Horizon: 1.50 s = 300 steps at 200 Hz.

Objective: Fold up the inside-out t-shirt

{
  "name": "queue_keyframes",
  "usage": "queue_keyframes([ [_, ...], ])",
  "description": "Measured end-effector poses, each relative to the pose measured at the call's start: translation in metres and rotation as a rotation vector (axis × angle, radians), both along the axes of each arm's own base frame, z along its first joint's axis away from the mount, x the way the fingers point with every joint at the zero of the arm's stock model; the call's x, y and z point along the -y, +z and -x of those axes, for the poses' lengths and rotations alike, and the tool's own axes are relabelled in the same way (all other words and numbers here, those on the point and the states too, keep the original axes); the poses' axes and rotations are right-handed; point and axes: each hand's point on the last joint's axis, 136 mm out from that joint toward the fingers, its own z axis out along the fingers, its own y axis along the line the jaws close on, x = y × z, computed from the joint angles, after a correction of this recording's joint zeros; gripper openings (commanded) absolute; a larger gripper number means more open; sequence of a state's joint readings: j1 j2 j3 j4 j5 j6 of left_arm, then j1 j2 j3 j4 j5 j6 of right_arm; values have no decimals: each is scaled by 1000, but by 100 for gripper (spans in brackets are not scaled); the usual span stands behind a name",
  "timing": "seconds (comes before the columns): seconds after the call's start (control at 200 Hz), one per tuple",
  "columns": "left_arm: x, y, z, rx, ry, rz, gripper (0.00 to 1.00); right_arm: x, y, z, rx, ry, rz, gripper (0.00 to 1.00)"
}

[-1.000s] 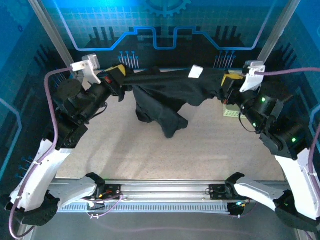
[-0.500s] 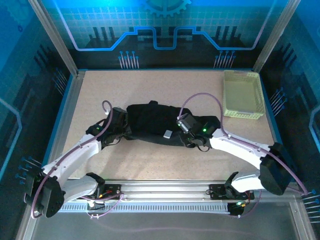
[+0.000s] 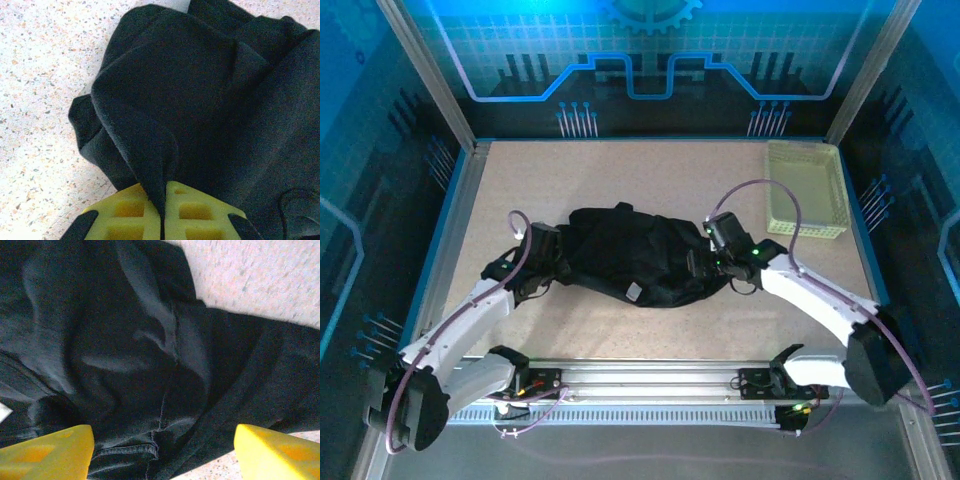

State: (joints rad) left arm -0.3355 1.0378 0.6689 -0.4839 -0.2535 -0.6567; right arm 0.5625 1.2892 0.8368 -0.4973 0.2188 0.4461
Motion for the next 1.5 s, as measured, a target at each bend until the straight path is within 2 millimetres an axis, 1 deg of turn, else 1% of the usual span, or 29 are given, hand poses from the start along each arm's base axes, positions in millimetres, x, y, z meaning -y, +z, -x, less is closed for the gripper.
queue_keyframes([
  [0.065,1,-3,0,-7,-3,1,0,-2,-20,4,-67,-7,10,74],
  [0.145,1,-4,1,-12,-4,2,0,-6,-37,11,-124,-14,17,74],
  [0.29,1,-3,-1,-6,-2,5,1,-19,-46,21,-161,-8,12,70],
  [0.36,1,-3,-2,-3,-2,9,1,-21,-50,27,-175,-14,15,69],
  [0.515,1,-5,-2,-9,-2,7,1,-3,-69,44,-220,-63,66,64],
  [0.63,1,-9,-1,-21,-4,6,1,8,-76,56,-241,-89,82,55],
  [0.765,2,-12,-1,-29,-5,4,1,8,-79,57,-247,-100,82,52],
  [0.86,3,-12,-2,-23,-8,12,1,7,-88,55,-266,-101,98,49],
  [0.925,4,-12,-3,-18,-10,16,1,5,-90,52,-273,-103,107,45],
  [0.971,4,-13,-3,-18,-10,16,1,3,-88,47,-263,-102,104,40],
  [0.996,4,-14,-3,-19,-10,16,1,2,-87,45,-259,-106,104,36],
  [1.071,4,-17,-1,-27,-12,17,1,1,-86,40,-246,-111,109,20],
  [1.136,4,-17,1,-25,-14,20,1,2,-83,36,-228,-119,121,8],
  [1.191,4,-15,1,-14,-15,23,1,6,-79,34,-209,-123,137,1],
  [1.251,4,-8,1,12,-17,31,1,11,-70,32,-179,-132,152,0],
  [1.311,4,1,1,44,-19,40,0,17,-54,29,-132,-139,160,0],
  [1.336,4,5,1,57,-22,42,0,19,-45,28,-107,-140,161,0],
  [1.406,4,24,-1,110,-28,54,0,21,-9,21,-17,-141,138,0],
  [1.426,5,32,-2,132,-32,58,0,21,5,18,19,-142,122,0],
  [1.441,5,38,-3,146,-35,59,0,22,12,17,36,-141,116,0],
  [1.446,5,40,-3,150,-36,60,0,21,18,16,49,-143,107,0],
  [1.501,7,69,-8,222,-44,75,0,21,56,10,138,-139,58,0],
])
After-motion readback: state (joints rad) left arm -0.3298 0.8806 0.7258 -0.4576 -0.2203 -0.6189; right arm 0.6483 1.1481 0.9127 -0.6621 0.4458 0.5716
